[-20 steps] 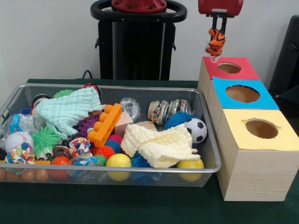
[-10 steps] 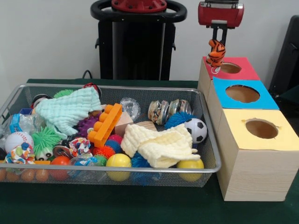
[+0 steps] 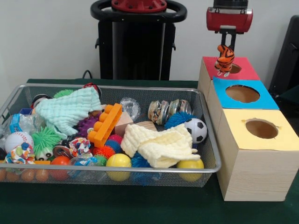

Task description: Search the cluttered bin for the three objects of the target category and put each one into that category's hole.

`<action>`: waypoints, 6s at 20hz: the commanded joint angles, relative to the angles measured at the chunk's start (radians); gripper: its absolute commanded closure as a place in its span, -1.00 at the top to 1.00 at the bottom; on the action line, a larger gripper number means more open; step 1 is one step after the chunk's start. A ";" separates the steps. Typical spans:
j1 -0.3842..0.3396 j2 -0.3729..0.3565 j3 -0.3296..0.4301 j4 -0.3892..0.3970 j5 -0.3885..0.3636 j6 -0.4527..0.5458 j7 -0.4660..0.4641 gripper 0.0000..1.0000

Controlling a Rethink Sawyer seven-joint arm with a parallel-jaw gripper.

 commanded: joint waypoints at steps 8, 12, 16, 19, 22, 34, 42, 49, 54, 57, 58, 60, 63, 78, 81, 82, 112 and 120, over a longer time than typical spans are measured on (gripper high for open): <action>0.067 -0.027 0.032 -0.024 0.107 0.064 0.249 -1.00; 0.026 -0.051 0.052 0.014 0.095 0.075 0.219 -1.00; -0.014 -0.069 0.062 0.047 0.072 0.069 0.192 -1.00; -0.041 -0.078 0.076 0.072 0.059 0.054 0.183 -1.00; -0.044 -0.080 0.085 0.089 0.056 0.039 0.193 -1.00; -0.036 -0.011 0.136 0.102 0.071 -0.054 0.246 -1.00; 0.009 -0.012 0.122 0.093 0.088 -0.031 0.251 -1.00; 0.031 -0.009 0.117 0.094 0.094 -0.033 0.258 -1.00; 0.028 0.001 0.128 0.094 0.087 -0.042 0.253 -1.00; 0.032 0.014 0.122 0.087 0.083 -0.045 0.246 -1.00; 0.029 0.018 0.125 0.087 0.081 -0.048 0.245 -1.00; 0.031 0.022 0.118 0.080 0.079 -0.040 0.237 -1.00; 0.038 0.032 0.114 0.077 0.078 -0.036 0.235 -1.00; 0.056 0.056 0.096 0.063 0.070 -0.029 0.217 -1.00; 0.049 0.063 0.100 0.063 0.063 -0.035 0.212 -1.00; 0.047 0.064 0.101 0.064 0.062 -0.038 0.210 -1.00; 0.100 0.099 0.022 0.038 0.041 -0.110 0.196 -1.00; 0.123 0.113 0.010 0.042 0.050 -0.141 0.213 -1.00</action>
